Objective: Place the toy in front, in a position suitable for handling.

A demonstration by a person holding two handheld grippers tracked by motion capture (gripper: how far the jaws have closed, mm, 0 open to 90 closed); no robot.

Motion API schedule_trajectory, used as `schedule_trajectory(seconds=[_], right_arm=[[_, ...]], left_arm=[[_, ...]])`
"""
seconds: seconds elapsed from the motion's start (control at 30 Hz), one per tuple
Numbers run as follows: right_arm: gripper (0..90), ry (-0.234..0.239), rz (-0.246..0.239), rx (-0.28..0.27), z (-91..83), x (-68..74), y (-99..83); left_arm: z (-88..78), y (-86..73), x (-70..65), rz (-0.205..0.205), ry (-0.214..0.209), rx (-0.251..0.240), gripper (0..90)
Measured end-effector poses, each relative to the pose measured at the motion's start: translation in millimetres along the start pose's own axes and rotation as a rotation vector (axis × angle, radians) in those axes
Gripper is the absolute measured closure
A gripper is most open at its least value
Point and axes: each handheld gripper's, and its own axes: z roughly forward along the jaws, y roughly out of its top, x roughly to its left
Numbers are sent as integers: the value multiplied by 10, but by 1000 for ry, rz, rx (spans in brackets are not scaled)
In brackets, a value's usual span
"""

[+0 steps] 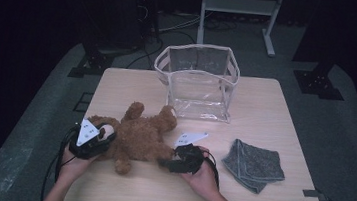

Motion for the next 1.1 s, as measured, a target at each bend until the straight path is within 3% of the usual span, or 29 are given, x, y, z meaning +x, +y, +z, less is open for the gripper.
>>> schedule_trajectory(seconds=[0.17,0.3,0.4,0.47,0.5,0.57,0.67,0.87,0.97,1.1], right_arm=[[638,-24,-29,8,-74,-27,74],[646,-16,-13,12,-63,-43,54],[646,-18,-20,14,-56,-34,40],[645,-17,-12,15,-66,-44,37],[645,-17,-12,15,-66,-44,37],[644,-14,-6,16,-76,-63,28],[642,-1,16,13,-66,-87,13],[638,14,28,6,-56,-93,14],[634,22,29,4,-46,-96,25],[635,28,22,4,-5,-75,38]], left_arm=[[41,24,-4,-2,-9,8,496],[36,-20,-2,-9,-9,0,490],[41,-38,4,-24,21,-5,356],[41,-62,32,-65,32,-6,197],[41,-62,32,-65,32,-6,153],[22,-107,43,-91,32,-19,117],[16,-198,-2,-70,18,-49,76],[75,-252,-12,-61,22,-57,80],[112,-259,-8,-61,20,-49,192],[154,-179,-102,8,72,9,354]])
